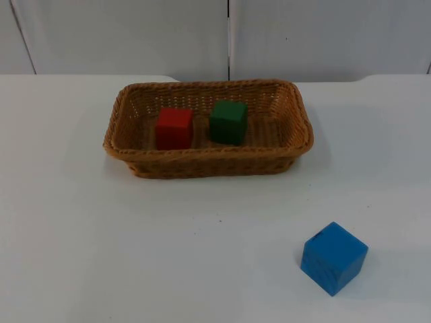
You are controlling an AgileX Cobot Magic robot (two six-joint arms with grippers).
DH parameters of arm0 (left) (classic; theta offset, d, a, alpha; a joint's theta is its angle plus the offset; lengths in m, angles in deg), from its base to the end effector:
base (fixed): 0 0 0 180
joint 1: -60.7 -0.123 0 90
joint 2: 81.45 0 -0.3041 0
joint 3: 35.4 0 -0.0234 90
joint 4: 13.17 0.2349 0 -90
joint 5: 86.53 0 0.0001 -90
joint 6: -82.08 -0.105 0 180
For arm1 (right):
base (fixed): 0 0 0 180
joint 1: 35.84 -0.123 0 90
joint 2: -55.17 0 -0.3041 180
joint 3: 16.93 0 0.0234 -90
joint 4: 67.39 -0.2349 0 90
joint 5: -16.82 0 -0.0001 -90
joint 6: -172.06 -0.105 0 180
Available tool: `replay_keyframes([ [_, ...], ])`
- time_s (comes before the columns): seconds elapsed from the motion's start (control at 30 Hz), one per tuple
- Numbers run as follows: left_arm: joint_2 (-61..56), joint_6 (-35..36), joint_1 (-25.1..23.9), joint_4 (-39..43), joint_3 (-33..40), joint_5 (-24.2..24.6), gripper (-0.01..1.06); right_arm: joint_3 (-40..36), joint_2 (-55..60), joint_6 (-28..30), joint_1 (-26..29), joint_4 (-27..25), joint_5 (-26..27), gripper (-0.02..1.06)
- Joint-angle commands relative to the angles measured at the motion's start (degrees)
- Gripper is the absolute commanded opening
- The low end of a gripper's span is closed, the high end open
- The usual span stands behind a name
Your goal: Pick up one cube with each hand and place exactly two cubes into the same basket, leaving the remaining cube outside.
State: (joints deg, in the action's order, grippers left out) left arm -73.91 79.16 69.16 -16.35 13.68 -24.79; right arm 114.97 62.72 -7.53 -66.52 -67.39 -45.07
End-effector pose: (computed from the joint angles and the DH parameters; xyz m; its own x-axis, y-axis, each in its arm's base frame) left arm -0.0264 -0.0013 0.2618 -0.4645 0.0940 -0.8806 0.2010 0.9796 -0.0015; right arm -0.0238 -0.0141 0.2662 -0.3940 -0.2421 -0.8867 -0.5131 0.8583 -0.0063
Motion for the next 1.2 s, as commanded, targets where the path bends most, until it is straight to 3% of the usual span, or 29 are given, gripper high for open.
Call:
replay_keyframes([
  [0.0, -0.25, 0.18, 0.12, -0.40, 0.24, -0.20, 1.05, -0.08, -0.26, -0.07, 0.07, -0.35, 0.13, 1.05],
  [0.4, -0.25, 0.18, -0.17, -0.40, 0.24, -0.20, 1.05, -0.08, -0.26, -0.07, 0.20, -0.50, 0.13, 1.05],
  [0.77, -0.25, 0.18, -10.06, -0.28, 0.24, -0.20, 1.05, -0.08, -0.26, -0.07, 0.20, -0.50, 0.13, 1.05],
  [1.17, -0.25, 0.18, -10.31, -0.28, 0.24, -0.20, 1.05, -0.08, -0.26, -0.07, 0.20, -0.50, 0.13, 1.05],
])
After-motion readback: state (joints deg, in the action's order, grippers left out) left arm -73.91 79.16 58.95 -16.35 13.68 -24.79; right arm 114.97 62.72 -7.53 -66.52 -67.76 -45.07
